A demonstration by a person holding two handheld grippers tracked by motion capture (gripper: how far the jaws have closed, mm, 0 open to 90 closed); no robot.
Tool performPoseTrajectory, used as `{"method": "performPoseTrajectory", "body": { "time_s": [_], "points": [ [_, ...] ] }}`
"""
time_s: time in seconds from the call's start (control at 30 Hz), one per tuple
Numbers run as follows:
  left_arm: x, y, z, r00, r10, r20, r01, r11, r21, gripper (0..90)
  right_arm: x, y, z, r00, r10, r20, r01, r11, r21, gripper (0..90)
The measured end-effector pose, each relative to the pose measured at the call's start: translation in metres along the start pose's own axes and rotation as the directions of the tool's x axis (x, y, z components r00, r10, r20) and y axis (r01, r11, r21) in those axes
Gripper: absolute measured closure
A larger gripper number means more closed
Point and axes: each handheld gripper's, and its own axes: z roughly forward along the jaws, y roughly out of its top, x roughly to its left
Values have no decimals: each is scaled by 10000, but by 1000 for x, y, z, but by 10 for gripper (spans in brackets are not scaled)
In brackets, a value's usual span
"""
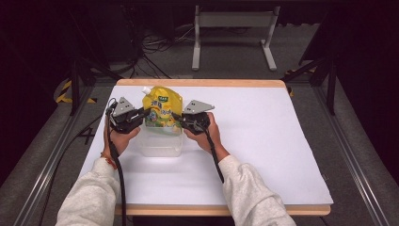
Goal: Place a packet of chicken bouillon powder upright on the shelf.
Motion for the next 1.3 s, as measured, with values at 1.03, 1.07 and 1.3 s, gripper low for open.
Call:
{"method": "performPoseTrajectory", "body": {
  "time_s": [1.03,1.07,1.3],
  "points": [
    [-28,-3,-30,9995,-149,-293,132,9981,-599,525,3,16,-31,9994,-253,218,252,9997,38,787],
    [-29,-4,-30,9993,-170,-318,150,9979,-629,515,2,15,-32,9993,-307,234,305,9995,108,782],
    [-37,-4,-40,9986,-304,-437,271,9969,-740,389,3,15,-37,9987,-426,280,414,9984,392,769]
  ]
}}
